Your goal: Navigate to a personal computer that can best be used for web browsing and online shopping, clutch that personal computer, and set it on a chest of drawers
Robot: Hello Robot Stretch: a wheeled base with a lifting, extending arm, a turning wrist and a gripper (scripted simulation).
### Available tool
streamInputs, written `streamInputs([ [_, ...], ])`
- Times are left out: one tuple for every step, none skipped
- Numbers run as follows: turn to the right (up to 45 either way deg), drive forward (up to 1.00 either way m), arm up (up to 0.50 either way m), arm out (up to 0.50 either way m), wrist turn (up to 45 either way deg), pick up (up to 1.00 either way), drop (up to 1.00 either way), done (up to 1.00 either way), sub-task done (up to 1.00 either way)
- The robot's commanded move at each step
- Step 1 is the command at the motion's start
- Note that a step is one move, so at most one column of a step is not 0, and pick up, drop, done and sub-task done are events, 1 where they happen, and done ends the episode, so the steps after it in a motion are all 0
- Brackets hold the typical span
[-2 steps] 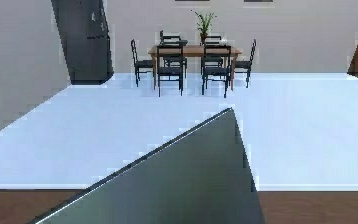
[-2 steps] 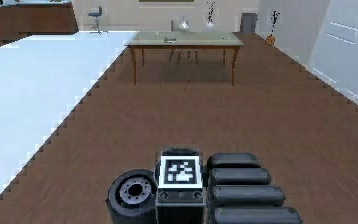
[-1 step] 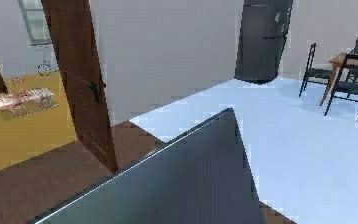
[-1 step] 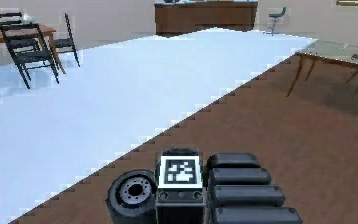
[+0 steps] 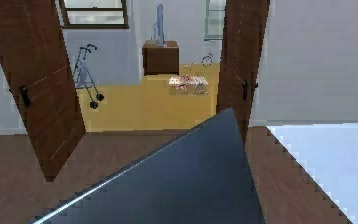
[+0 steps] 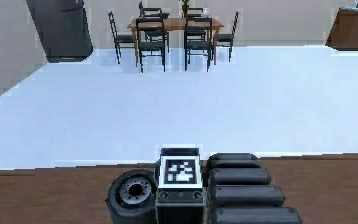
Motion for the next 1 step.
streamInputs([
  [0.0,1.00,0.00,0.00,0.0,0.00,0.00,0.00,0.00],
])
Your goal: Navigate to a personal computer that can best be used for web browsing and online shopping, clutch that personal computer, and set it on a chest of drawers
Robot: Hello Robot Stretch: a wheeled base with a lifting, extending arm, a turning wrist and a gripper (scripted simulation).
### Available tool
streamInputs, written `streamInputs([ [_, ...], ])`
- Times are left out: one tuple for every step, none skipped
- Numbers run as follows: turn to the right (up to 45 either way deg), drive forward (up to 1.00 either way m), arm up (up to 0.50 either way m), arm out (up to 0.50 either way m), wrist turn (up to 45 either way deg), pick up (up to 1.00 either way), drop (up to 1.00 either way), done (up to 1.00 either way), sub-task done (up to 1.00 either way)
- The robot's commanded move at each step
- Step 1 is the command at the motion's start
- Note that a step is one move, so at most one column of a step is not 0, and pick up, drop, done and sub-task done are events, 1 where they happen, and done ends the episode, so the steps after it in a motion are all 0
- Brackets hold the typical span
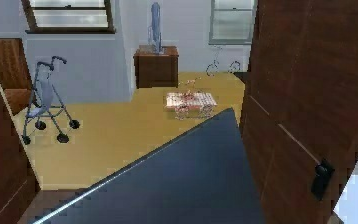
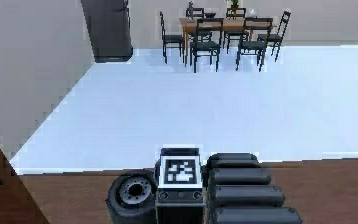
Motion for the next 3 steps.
streamInputs([
  [-15.0,0.00,0.00,0.00,0.0,0.00,0.00,0.00,0.00],
  [0.0,1.00,0.00,0.00,0.0,0.00,0.00,0.00,0.00],
  [-3.0,0.00,0.00,0.00,0.0,0.00,0.00,0.00,0.00],
])
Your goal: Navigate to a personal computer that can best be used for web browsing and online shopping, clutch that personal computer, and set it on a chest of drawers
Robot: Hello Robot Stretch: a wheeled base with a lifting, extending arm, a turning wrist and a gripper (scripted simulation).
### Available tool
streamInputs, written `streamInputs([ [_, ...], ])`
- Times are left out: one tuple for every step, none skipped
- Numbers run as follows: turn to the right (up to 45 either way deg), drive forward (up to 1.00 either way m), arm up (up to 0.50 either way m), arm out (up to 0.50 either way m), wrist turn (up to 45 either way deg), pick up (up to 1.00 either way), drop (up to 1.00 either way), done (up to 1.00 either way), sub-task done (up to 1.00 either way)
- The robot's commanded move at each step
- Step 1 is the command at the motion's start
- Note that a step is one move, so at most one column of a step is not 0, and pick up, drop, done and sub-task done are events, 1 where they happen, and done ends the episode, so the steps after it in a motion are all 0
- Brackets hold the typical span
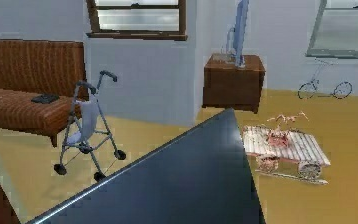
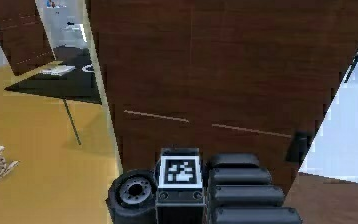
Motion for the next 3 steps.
streamInputs([
  [0.0,1.00,0.00,0.00,0.0,0.00,0.00,0.00,0.00],
  [0.0,0.35,0.00,0.00,0.0,0.00,0.00,0.00,0.00],
  [27.0,0.00,0.00,0.00,0.0,0.00,0.00,0.00,0.00],
])
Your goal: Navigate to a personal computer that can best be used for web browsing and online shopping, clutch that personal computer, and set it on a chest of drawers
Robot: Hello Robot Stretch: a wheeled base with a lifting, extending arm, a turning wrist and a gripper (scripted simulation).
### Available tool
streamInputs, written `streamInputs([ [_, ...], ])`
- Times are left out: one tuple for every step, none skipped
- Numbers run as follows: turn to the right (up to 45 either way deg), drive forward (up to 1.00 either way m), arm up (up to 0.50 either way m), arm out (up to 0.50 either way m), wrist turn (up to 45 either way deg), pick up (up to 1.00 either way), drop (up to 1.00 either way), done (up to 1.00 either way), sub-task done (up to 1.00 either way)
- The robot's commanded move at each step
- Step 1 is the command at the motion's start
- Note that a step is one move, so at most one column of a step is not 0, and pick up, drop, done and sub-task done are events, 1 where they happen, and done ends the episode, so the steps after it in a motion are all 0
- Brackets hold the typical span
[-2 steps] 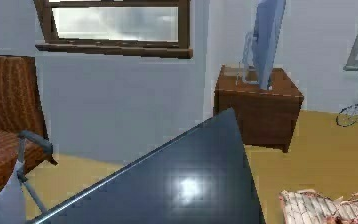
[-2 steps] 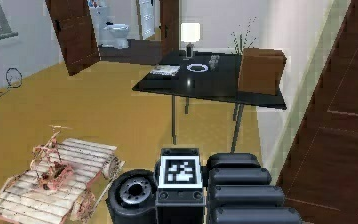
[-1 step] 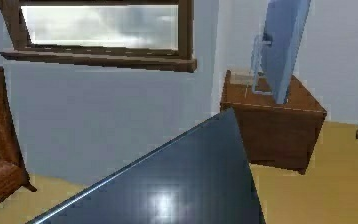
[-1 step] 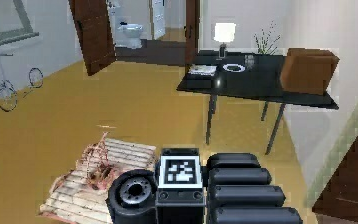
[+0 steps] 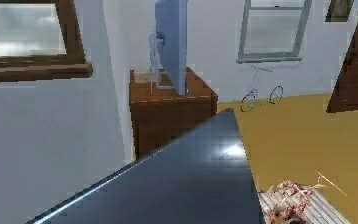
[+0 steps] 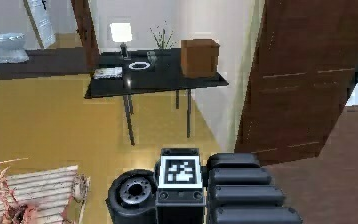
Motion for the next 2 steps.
streamInputs([
  [0.0,1.00,0.00,0.00,0.0,0.00,0.00,0.00,0.00],
  [27.0,0.00,0.00,0.00,0.0,0.00,0.00,0.00,0.00],
])
